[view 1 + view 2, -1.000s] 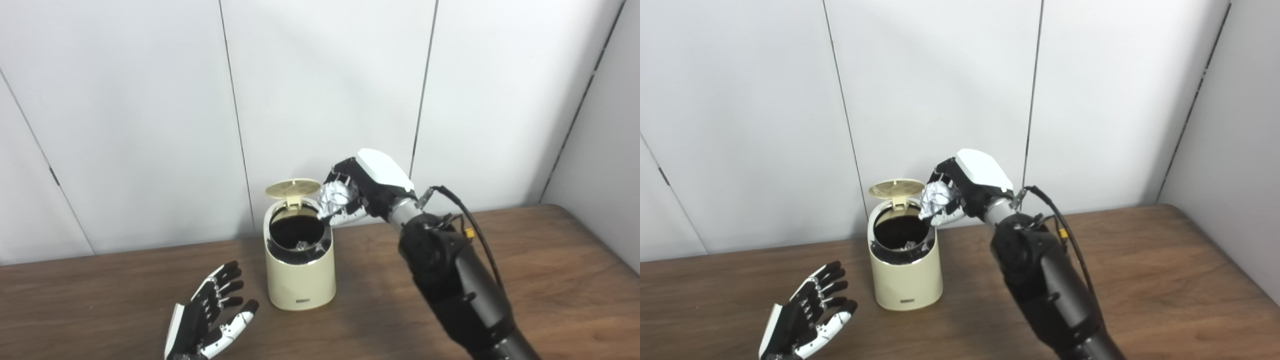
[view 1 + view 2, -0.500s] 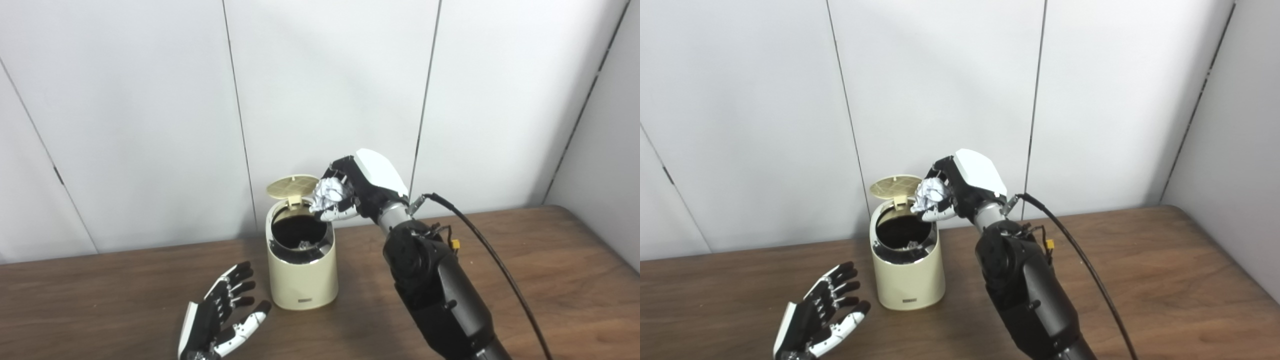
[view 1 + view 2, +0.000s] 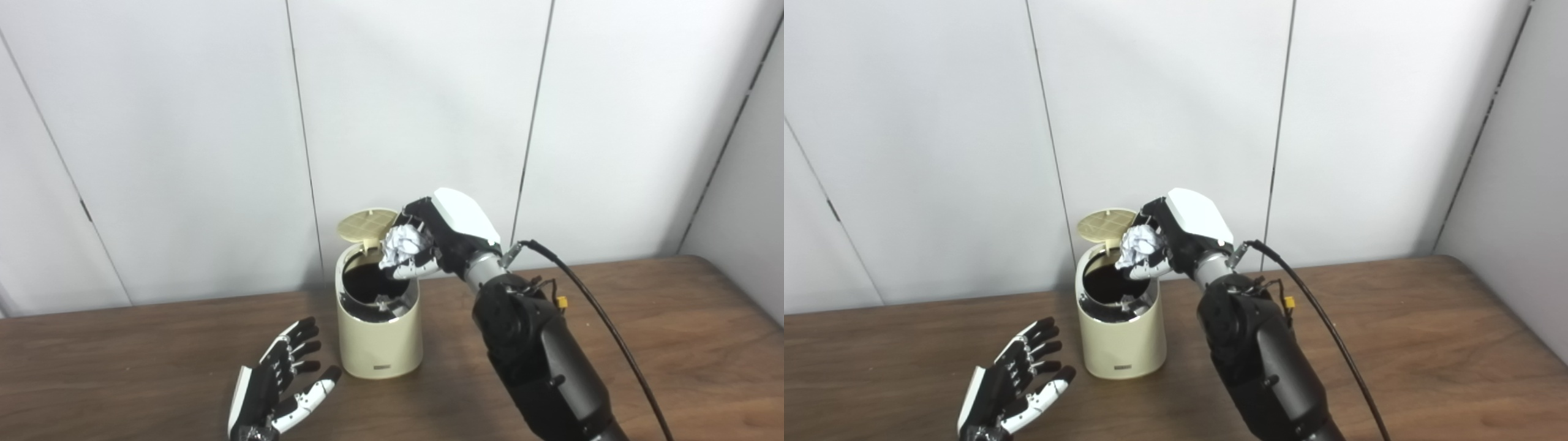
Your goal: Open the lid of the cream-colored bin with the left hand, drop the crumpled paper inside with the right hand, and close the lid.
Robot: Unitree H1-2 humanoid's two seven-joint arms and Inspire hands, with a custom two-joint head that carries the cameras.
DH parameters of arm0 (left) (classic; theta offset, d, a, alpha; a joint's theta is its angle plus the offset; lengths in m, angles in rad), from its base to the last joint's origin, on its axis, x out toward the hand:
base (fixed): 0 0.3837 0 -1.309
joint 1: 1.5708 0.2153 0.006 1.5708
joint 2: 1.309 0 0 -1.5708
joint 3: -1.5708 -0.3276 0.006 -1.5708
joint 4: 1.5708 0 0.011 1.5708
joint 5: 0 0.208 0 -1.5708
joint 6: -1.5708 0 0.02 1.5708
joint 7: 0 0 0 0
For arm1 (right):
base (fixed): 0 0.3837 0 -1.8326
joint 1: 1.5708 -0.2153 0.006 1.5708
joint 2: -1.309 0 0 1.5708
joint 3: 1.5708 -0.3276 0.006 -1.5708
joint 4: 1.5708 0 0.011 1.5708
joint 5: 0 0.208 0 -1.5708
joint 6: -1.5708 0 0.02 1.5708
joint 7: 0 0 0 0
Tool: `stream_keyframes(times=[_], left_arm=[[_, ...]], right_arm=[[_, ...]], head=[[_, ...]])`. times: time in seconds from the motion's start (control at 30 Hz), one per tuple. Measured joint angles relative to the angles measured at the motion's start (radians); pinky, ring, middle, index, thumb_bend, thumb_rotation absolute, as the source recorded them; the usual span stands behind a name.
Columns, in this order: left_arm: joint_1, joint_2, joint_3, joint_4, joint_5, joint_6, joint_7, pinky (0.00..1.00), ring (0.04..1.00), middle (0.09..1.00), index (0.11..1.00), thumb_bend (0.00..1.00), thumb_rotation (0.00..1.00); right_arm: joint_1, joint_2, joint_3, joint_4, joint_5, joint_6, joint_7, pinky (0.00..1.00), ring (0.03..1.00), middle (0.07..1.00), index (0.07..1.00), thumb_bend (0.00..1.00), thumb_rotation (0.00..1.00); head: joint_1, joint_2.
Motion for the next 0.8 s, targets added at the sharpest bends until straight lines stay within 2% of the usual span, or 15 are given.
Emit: stream_keyframes(times=[0.17, 0.37, 0.8], left_arm=[[-0.006, 0.001, 0.000, 0.006, 0.000, -0.008, 0.000, 0.71, 0.801, 0.847, 0.880, 0.62, 0.16], [-0.025, 0.003, 0.001, 0.029, 0.002, -0.032, 0.004, 0.71, 0.797, 0.840, 0.875, 0.61, 0.14], [-0.025, 0.003, -0.001, 0.029, 0.007, -0.032, 0.009, 0.71, 0.799, 0.839, 0.876, 0.61, 0.14]], right_arm=[[0.006, -0.010, -0.006, -0.027, -0.035, 0.000, 0.016, 0.29, 0.395, 0.502, 0.504, 0.49, 0.00], [0.009, -0.045, -0.001, -0.073, -0.038, 0.000, 0.037, 0.32, 0.399, 0.490, 0.493, 0.50, 0.00], [0.013, -0.034, 0.007, -0.078, -0.035, -0.001, 0.040, 0.32, 0.401, 0.502, 0.491, 0.50, 0.00]], head=[[-0.002, -0.003], [-0.003, -0.006], [0.000, -0.006]])
